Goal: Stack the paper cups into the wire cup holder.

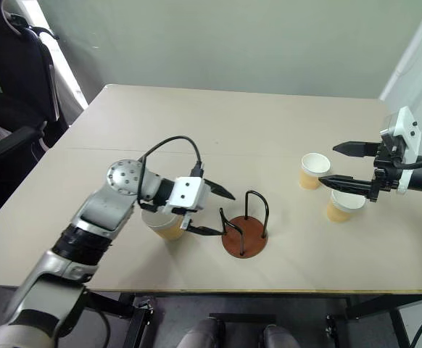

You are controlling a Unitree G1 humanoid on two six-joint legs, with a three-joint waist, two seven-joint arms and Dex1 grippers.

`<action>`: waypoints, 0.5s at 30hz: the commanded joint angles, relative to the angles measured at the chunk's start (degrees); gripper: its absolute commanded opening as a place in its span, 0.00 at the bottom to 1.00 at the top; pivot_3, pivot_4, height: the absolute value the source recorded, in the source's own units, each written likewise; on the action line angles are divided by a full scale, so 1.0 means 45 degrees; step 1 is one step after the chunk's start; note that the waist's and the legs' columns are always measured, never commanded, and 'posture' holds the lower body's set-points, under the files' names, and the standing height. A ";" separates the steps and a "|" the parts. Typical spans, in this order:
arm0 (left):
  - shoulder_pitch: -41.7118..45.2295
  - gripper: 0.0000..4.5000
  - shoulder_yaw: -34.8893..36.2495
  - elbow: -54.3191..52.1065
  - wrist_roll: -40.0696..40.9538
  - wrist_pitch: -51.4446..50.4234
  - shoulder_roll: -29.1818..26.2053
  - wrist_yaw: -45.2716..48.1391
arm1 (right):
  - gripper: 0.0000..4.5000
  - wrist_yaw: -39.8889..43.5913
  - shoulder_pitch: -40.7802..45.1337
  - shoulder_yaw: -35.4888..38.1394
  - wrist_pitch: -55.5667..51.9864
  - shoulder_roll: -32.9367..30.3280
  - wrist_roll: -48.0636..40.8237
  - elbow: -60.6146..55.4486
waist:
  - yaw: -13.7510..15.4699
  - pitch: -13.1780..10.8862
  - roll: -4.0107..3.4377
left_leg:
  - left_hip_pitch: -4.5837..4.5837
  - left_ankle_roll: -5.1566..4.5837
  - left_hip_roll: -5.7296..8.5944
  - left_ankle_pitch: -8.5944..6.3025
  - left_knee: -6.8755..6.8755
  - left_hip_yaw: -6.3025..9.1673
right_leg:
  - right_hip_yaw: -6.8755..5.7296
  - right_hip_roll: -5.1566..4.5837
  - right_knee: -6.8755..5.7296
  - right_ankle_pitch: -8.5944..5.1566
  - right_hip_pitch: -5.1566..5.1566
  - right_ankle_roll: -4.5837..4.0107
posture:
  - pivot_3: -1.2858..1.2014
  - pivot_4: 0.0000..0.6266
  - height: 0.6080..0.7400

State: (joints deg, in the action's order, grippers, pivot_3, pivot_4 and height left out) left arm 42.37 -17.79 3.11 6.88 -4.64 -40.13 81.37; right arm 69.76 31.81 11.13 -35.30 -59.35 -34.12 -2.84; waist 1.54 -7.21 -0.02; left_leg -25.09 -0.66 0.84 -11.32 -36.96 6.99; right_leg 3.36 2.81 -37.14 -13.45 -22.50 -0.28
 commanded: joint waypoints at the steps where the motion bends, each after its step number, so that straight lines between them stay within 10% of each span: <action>1: 0.0136 0.99 0.1538 -0.1493 0.1335 -0.1142 -0.0914 0.0179 | 1.00 0.0433 -0.0185 0.0220 -0.0008 -0.0718 0.0100 -0.0299 | 0.0045 -0.0001 0.0001 | -0.0010 0.0000 0.0000 0.0000 -0.0001 0.0004 | -0.0002 0.0000 0.0004 0.0000 -0.0002 0.0000 | 0.52 0.24 1.00; 10: 0.0894 0.99 0.4914 -0.3020 0.5483 -0.6149 -0.3057 0.0027 | 1.00 0.1246 -0.1193 -0.0689 0.0264 -0.1957 0.1160 -0.0579 | 0.0011 -0.0004 -0.0007 | -0.0011 0.0009 -0.0002 -0.0008 -0.0012 0.0003 | 0.0000 -0.0001 0.0014 0.0000 0.0002 -0.0002 | 0.52 0.24 1.00; 15: -0.2167 0.99 0.7389 -0.3023 0.6599 -0.7692 -0.6001 0.1314 | 1.00 0.1139 -0.1140 -0.2006 0.0564 -0.2130 0.2469 -0.0661 | -0.0263 0.0000 -0.0033 | 0.0016 0.0047 -0.0005 -0.0049 0.0020 -0.0007 | 0.0024 0.0000 0.0013 -0.0018 -0.0018 -0.0027 | 0.52 0.24 1.00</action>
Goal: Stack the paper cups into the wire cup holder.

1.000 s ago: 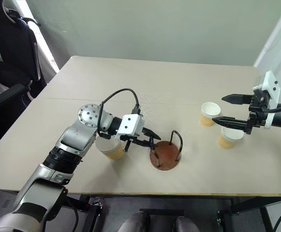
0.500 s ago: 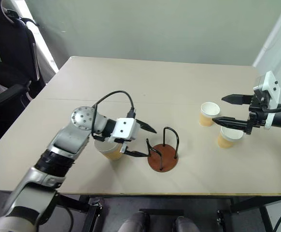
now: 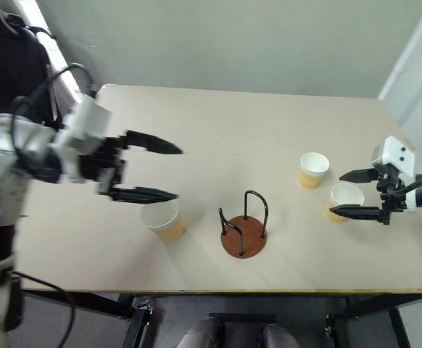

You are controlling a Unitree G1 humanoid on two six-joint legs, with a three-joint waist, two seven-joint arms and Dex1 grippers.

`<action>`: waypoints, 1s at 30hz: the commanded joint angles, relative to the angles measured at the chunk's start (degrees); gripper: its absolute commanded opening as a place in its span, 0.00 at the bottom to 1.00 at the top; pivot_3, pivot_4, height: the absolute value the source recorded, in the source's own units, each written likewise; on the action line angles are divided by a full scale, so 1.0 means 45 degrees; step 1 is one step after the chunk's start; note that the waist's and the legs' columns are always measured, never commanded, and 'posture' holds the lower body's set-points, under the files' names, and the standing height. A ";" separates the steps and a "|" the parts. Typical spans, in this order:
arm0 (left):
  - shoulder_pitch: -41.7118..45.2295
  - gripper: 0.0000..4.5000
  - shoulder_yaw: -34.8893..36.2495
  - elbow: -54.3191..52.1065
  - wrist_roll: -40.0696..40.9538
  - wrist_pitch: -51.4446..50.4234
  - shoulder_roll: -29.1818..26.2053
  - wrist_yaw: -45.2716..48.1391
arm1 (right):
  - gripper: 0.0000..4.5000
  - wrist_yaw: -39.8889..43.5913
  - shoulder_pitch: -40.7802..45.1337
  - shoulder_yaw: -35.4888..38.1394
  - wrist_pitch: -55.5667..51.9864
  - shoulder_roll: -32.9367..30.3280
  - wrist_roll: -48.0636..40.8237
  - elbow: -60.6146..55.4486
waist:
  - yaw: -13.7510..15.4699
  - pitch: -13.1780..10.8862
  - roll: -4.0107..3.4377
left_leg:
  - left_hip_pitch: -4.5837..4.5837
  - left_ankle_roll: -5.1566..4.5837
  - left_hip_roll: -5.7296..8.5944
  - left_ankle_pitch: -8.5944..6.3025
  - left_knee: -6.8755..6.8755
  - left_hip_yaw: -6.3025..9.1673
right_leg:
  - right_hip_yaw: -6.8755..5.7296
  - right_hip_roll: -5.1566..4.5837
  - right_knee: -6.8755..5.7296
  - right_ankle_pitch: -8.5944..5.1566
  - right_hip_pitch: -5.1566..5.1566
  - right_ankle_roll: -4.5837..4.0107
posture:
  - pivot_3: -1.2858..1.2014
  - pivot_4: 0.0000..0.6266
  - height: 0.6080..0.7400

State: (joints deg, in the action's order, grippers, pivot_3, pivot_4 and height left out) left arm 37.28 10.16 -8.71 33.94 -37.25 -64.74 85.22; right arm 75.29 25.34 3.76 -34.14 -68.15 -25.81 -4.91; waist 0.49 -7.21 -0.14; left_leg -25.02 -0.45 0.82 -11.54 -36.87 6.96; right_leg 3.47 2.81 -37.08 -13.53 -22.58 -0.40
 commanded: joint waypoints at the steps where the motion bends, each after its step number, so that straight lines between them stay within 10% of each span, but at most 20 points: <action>1: -0.1603 0.99 0.1511 -0.0588 0.0790 -0.0594 -0.0653 0.0432 | 1.00 -0.0141 0.0426 -0.0543 0.0345 -0.0059 0.0779 -0.0105 | -0.0030 0.0001 -0.0011 | 0.0006 -0.0002 0.0000 -0.0001 0.0014 0.0001 | -0.0001 0.0000 0.0003 -0.0004 -0.0001 0.0000 | 0.52 0.24 1.00; 11: -0.4141 0.99 0.2900 -0.2173 0.1478 -0.0933 -0.0783 -0.0676 | 1.00 -0.0334 0.1118 -0.2620 0.1792 0.0924 0.3191 0.1160 | 0.0094 -0.0002 -0.0014 | 0.0009 -0.0013 -0.0005 0.0008 -0.0032 0.0011 | -0.0010 0.0000 -0.0031 0.0005 0.0009 -0.0027 | 0.52 0.24 1.00; 25: -0.5147 1.00 0.3774 -0.2672 0.1980 -0.1052 -0.1078 -0.1347 | 0.01 0.0562 0.1727 -0.1987 0.1990 0.1524 0.2631 0.1296 | 0.0108 -0.0002 -0.0012 | 0.0008 0.0012 -0.0011 -0.0007 -0.0022 0.0006 | -0.0017 0.0000 -0.0043 -0.0008 -0.0003 -0.0063 | 0.52 0.24 1.00; 30: -0.5088 1.00 0.3549 -0.2195 0.1767 -0.0698 -0.1223 -0.1252 | 0.01 0.0707 0.2578 0.0049 -0.0926 0.1769 -0.0919 -0.0711 | 0.0043 -0.0005 -0.0018 | 0.0007 0.0062 -0.0016 0.0012 0.0059 -0.0019 | -0.0008 0.0004 -0.0057 -0.0030 -0.0049 -0.0099 | 0.52 0.24 1.00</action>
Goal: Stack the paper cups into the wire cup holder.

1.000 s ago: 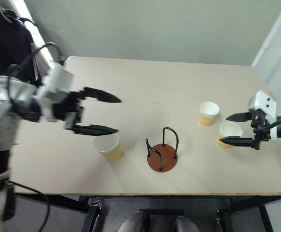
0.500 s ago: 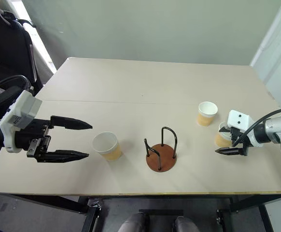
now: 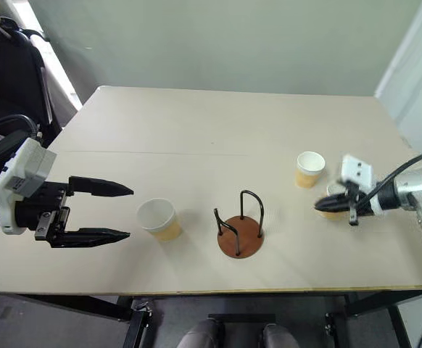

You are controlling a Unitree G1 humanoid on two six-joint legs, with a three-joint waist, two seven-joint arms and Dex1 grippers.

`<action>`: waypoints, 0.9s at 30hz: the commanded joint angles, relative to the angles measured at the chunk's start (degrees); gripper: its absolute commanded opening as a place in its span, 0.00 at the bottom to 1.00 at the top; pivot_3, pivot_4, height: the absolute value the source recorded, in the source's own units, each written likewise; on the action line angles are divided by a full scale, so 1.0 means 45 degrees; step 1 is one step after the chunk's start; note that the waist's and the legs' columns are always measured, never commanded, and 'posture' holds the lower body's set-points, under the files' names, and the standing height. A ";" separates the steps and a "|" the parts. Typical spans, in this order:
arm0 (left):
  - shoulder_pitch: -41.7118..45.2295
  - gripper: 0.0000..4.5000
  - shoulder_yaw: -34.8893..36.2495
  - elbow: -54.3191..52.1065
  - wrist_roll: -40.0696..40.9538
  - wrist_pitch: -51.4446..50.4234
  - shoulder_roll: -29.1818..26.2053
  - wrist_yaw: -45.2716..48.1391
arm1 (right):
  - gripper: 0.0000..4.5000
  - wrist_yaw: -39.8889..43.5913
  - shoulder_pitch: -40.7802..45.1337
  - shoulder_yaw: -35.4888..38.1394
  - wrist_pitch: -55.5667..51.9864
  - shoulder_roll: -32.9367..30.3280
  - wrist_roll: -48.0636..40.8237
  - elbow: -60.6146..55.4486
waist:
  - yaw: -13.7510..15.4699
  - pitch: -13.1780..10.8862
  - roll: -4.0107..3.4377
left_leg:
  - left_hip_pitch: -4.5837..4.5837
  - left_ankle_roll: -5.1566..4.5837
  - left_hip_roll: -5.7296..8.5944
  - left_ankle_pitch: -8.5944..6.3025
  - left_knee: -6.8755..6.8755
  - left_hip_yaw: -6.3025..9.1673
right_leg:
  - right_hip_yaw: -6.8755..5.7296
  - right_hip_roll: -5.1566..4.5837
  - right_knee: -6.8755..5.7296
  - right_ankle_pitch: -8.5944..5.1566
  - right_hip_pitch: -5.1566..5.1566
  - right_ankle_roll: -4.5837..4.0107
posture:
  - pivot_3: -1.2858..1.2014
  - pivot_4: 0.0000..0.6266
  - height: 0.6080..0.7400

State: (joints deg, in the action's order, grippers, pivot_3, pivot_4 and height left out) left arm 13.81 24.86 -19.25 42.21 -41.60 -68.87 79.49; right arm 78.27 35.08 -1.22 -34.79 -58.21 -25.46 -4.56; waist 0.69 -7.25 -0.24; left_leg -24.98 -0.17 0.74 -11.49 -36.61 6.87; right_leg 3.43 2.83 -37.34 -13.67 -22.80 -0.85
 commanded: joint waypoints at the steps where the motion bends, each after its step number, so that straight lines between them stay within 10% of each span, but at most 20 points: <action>1: 0.0276 1.00 0.0074 0.0232 -0.0079 0.0356 -0.0278 -0.0004 | 0.05 -0.0137 0.0242 0.0885 -0.0422 -0.0830 -0.0248 -0.0556 | 0.0001 0.0010 0.0017 | 0.0005 0.0006 -0.0002 0.0007 0.0017 0.0003 | -0.0003 0.0000 0.0003 -0.0003 0.0001 -0.0005 | 0.52 0.24 1.00; 14: 0.0869 1.00 -0.0888 0.0738 -0.0195 0.0955 -0.0182 0.0084 | 0.99 -0.0547 -0.0722 -0.0624 0.2066 -0.2008 0.3309 0.1588 | 0.0083 0.0018 0.0031 | 0.0007 0.0015 -0.0023 0.0001 0.0025 0.0012 | -0.0022 0.0002 -0.0051 -0.0009 -0.0025 -0.0031 | 0.52 0.24 1.00; 27: 0.0284 1.00 -0.0400 0.0166 0.0056 0.0778 -0.0158 -0.0195 | 0.96 -0.0743 0.0321 -0.2568 0.2995 -0.0366 0.5231 0.2907 | 0.0005 0.0017 0.0029 | 0.0010 0.0007 -0.0040 0.0007 0.0014 0.0009 | -0.0020 0.0016 -0.0060 -0.0009 -0.0024 -0.0032 | 0.52 0.24 1.00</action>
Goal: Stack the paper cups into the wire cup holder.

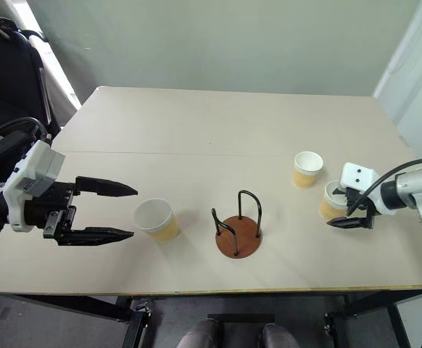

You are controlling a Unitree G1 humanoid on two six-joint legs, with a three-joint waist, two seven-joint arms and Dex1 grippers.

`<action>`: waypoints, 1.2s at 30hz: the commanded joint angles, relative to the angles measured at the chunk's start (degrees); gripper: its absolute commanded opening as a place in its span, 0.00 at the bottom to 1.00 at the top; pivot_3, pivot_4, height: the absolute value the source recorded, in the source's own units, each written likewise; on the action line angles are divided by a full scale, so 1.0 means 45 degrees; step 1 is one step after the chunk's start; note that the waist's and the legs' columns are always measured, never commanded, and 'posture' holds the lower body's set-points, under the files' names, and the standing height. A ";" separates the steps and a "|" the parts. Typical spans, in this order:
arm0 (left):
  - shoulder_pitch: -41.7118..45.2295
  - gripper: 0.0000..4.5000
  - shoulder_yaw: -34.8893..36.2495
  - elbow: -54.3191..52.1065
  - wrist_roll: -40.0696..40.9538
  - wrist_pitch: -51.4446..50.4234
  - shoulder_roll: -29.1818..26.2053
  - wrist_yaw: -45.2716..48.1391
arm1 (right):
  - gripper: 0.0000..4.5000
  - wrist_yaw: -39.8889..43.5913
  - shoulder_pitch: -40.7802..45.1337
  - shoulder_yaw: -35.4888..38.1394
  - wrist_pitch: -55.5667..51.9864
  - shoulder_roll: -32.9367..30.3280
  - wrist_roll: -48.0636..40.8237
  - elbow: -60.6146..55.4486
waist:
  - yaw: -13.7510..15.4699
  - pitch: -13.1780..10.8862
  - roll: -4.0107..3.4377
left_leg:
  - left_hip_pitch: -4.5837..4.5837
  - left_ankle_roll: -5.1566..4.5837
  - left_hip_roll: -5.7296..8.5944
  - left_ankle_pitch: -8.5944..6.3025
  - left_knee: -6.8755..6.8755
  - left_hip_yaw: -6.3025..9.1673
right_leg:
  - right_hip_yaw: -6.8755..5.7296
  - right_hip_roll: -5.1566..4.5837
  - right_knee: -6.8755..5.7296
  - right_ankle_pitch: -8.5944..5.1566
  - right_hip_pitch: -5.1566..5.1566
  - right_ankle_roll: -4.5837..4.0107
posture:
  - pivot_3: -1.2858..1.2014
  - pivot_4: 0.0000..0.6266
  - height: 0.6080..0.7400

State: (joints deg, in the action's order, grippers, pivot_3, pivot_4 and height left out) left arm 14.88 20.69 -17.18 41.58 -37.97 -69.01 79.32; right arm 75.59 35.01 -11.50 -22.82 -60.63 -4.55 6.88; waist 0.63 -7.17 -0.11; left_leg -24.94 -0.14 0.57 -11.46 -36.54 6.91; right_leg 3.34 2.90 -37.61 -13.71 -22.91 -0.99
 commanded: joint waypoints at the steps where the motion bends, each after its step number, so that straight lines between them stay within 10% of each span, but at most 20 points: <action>1: 0.0062 1.00 0.0501 -0.0306 0.0200 -0.0031 -0.0112 -0.0199 | 0.91 -0.0264 0.0386 -0.0438 0.0500 0.0282 0.0842 0.0620 | 0.0023 0.0001 0.0001 | 0.0000 -0.0002 0.0000 0.0001 -0.0002 0.0002 | -0.0002 0.0000 -0.0002 0.0000 0.0002 0.0000 | 0.52 0.24 1.00; 13: -0.0017 1.00 0.0492 -0.0328 0.0208 0.0003 -0.0197 -0.0487 | 0.01 0.1211 0.1048 0.0748 0.0972 0.0002 -0.0213 0.0619 | 0.0014 -0.0009 -0.0015 | 0.0002 0.0002 -0.0004 0.0003 -0.0004 -0.0005 | -0.0001 0.0000 -0.0045 -0.0008 -0.0016 -0.0018 | 0.52 0.24 1.00; 24: 0.0152 1.00 0.0249 -0.0225 0.0186 0.0109 -0.0162 -0.0484 | 0.01 0.2781 0.4647 0.2568 -0.2647 0.0904 -0.5656 -0.2821 | -0.0050 -0.0011 -0.0018 | 0.0008 0.0056 -0.0035 0.0031 0.0047 -0.0022 | 0.0005 0.0029 -0.0048 -0.0033 -0.0038 -0.0060 | 0.52 0.24 1.00; 36: -0.0101 1.00 0.0308 -0.0497 0.0250 -0.0001 -0.0051 -0.0648 | 0.01 0.2216 0.4453 -0.0066 -0.2004 0.2887 -0.4668 -0.4408 | -0.0051 -0.0011 -0.0019 | -0.0005 0.0070 -0.0047 0.0041 0.0051 -0.0007 | -0.0001 0.0044 -0.0066 -0.0030 -0.0067 -0.0087 | 0.52 0.24 1.00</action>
State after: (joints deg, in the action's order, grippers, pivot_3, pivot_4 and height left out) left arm 14.47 20.08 -17.89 42.17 -37.95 -68.92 76.85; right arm 85.46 54.78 -11.99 -32.63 -47.58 -25.56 -10.70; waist 0.41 -7.22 -0.20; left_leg -24.96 0.18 0.35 -11.27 -36.31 6.88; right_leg 3.34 3.10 -37.91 -13.84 -23.22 -1.39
